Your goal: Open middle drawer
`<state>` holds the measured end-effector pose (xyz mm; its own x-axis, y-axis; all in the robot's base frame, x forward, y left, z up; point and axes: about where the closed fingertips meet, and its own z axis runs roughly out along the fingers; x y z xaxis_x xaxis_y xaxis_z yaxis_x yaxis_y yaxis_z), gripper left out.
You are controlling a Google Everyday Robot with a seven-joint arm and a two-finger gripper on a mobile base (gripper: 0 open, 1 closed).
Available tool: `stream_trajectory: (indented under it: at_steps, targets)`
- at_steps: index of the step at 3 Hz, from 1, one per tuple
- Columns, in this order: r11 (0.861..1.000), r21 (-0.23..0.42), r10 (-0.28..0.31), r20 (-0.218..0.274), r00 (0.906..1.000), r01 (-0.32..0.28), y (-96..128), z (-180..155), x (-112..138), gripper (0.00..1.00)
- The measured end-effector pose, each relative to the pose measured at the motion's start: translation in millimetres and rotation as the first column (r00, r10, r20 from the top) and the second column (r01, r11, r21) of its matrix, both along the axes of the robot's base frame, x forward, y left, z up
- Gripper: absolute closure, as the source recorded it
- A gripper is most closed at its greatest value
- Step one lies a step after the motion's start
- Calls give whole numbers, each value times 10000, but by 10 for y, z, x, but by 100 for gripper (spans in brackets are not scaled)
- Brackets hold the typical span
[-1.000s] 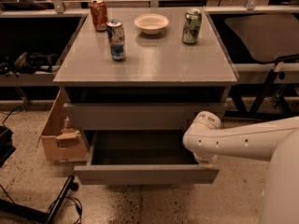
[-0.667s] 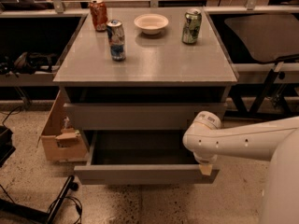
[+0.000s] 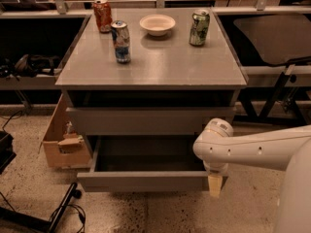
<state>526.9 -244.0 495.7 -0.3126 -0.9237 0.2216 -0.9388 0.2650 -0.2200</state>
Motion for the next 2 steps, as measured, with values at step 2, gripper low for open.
stream_trajectory:
  at_steps: [2]
  targets:
    - [9914, 1230, 494, -306, 9983, -452, 117, -225, -304, 0]
